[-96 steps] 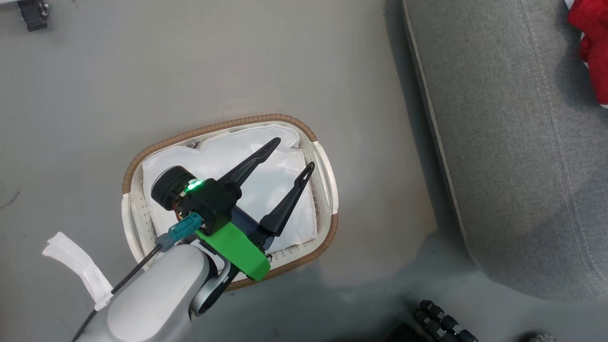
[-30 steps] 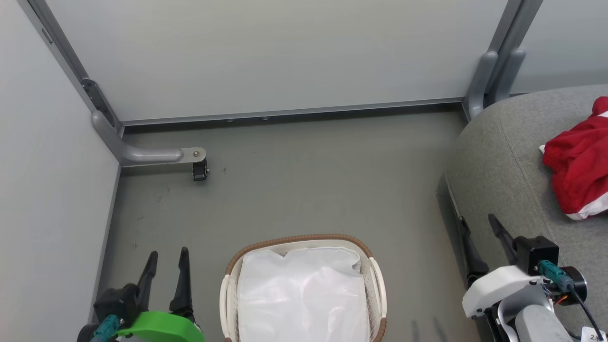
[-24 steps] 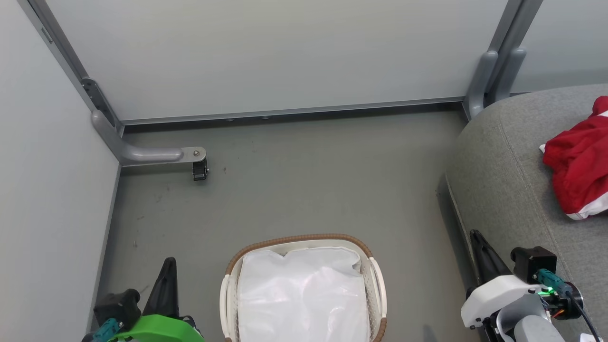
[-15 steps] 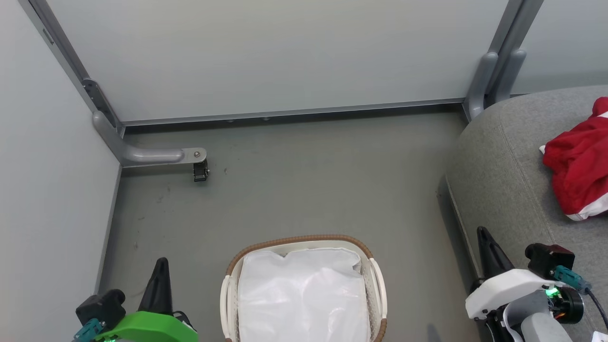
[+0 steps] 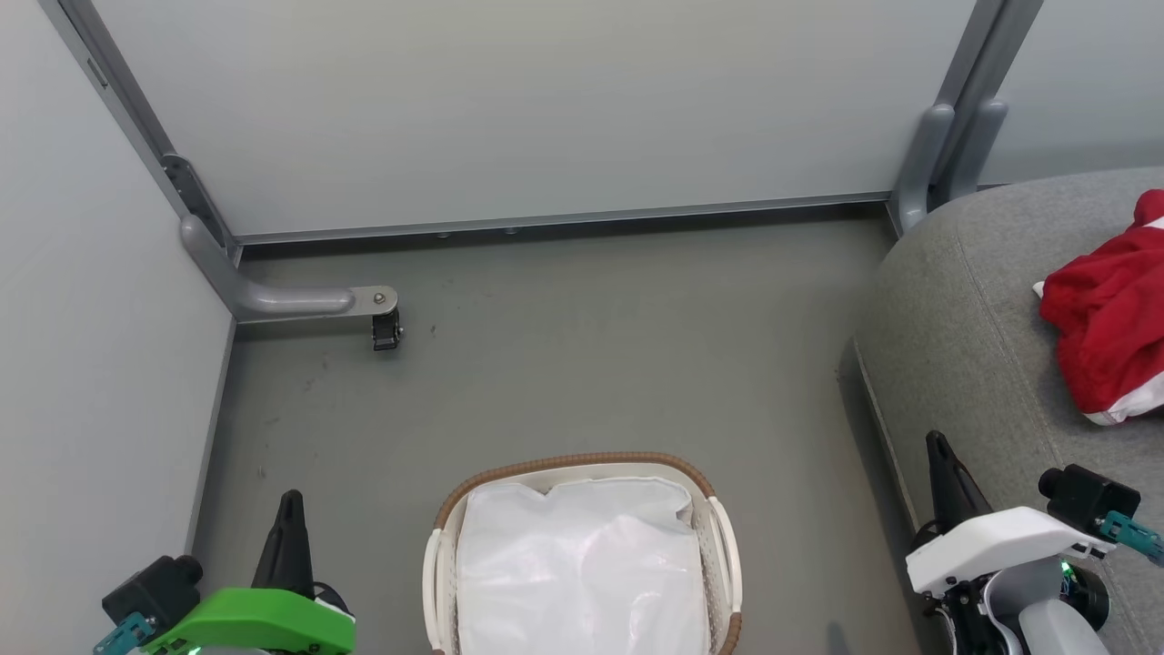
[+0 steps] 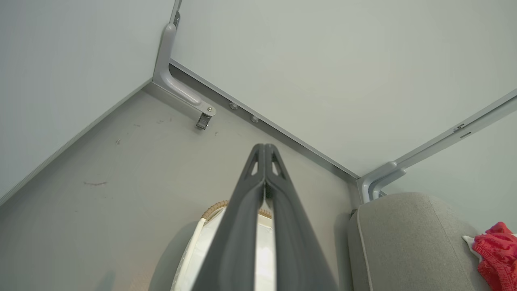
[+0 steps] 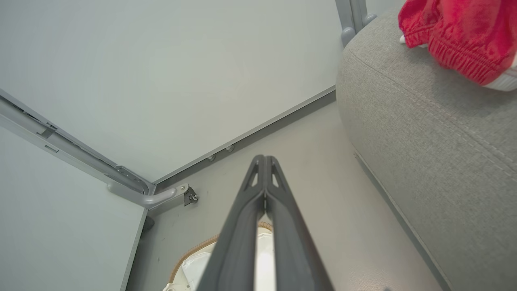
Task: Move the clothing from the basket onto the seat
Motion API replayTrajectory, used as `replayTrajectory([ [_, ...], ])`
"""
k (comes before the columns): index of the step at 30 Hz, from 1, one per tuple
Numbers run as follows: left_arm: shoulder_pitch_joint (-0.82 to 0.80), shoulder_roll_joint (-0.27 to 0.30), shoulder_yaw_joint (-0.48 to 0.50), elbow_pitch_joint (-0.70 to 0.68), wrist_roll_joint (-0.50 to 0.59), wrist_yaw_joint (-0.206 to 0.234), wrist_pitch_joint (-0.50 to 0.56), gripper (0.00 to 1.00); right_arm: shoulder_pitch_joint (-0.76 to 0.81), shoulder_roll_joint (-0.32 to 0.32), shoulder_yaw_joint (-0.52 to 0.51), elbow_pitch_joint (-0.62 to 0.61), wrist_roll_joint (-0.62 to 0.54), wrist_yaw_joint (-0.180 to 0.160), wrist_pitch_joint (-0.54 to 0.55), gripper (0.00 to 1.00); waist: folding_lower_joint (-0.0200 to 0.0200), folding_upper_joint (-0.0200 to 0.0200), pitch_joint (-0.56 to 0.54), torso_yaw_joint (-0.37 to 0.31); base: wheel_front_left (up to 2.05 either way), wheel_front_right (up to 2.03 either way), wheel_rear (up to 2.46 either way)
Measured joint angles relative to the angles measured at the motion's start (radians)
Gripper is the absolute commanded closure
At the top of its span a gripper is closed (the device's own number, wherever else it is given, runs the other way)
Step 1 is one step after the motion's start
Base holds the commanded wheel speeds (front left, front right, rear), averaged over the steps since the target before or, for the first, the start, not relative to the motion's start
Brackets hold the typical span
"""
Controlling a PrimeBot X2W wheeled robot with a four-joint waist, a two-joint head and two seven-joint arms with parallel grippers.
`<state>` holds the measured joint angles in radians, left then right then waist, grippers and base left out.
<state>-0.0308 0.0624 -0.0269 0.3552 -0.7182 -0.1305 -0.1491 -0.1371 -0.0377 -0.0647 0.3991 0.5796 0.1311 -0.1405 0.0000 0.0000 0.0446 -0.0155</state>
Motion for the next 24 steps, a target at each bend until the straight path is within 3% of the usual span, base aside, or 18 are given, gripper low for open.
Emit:
replayTrajectory([
  [24,-0.021,-0.003,0.044,-0.036,-0.293,0.0,0.087,1.0,0.005,-0.002,-0.016,-0.05,0.337,0.0,0.083,1.0,0.0,0.0,-0.01,0.004,0.0,0.0,0.0],
])
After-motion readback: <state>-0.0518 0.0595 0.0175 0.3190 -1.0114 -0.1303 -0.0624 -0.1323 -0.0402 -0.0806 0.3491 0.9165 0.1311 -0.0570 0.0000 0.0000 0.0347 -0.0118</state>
